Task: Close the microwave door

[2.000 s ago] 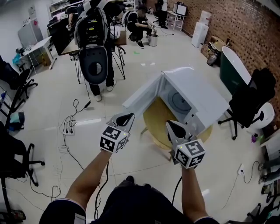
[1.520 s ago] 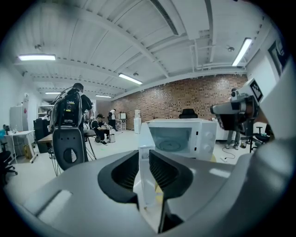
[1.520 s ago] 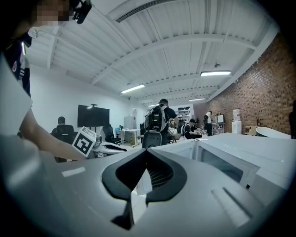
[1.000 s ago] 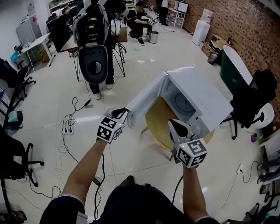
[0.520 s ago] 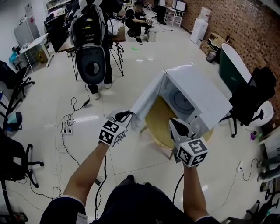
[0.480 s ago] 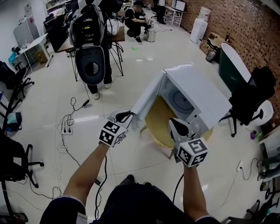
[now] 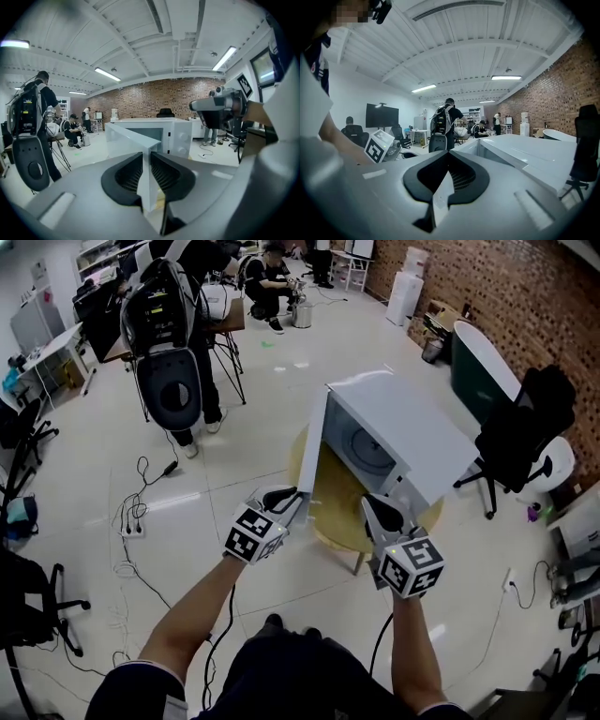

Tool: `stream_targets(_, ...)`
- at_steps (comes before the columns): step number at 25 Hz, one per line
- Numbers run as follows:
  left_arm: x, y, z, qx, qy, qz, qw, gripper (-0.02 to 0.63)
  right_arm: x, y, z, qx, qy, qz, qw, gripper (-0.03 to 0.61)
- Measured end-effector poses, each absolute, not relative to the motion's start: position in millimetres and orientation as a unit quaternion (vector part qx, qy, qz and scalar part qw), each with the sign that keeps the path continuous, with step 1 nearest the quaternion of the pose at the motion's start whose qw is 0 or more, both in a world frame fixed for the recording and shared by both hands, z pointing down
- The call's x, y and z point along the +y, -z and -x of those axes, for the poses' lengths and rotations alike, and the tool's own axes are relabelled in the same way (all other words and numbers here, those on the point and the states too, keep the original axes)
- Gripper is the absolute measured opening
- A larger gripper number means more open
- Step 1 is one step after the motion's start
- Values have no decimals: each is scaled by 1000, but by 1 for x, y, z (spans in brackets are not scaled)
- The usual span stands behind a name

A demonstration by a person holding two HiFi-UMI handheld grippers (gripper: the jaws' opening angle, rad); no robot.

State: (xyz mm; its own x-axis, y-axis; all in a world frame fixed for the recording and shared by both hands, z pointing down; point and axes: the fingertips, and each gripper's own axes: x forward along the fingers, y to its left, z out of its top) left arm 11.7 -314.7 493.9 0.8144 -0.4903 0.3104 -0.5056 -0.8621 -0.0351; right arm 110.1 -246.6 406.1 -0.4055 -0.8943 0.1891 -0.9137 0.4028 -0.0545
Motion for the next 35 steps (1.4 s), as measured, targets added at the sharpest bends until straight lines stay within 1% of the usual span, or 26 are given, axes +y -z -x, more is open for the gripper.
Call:
stream_targets(10,-299,-495,-86,-240,-161,-957,27,80,-223,-410,-167,-803,-84,-586,64,2)
stream_targets(24,-298,-497,-175,-197,-175,-965,4,77,-188,-420,-231,-760,-99,-639,60,2)
stream_targets(35,-310,-496,-222,-177,-176,-968,-10,74,-170,-424,-272,-727,-108,-675,58,2)
